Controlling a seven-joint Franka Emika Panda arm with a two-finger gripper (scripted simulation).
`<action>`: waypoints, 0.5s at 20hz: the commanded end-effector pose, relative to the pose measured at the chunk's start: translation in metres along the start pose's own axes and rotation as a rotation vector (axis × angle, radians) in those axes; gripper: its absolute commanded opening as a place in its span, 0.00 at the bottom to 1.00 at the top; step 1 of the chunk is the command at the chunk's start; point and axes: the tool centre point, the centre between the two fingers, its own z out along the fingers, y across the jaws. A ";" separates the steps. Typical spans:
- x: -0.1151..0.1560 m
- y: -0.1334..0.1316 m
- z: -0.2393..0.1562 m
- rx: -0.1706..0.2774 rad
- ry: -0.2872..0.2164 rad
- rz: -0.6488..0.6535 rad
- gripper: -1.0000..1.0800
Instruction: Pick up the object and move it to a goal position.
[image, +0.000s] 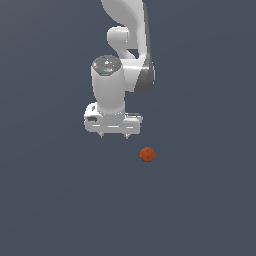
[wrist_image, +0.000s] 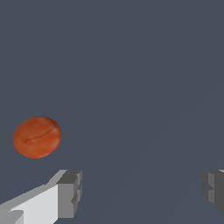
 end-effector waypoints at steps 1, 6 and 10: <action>0.000 0.000 0.000 0.000 0.000 0.000 0.96; -0.001 -0.009 0.004 0.004 -0.011 -0.030 0.96; -0.003 -0.020 0.010 0.009 -0.024 -0.067 0.96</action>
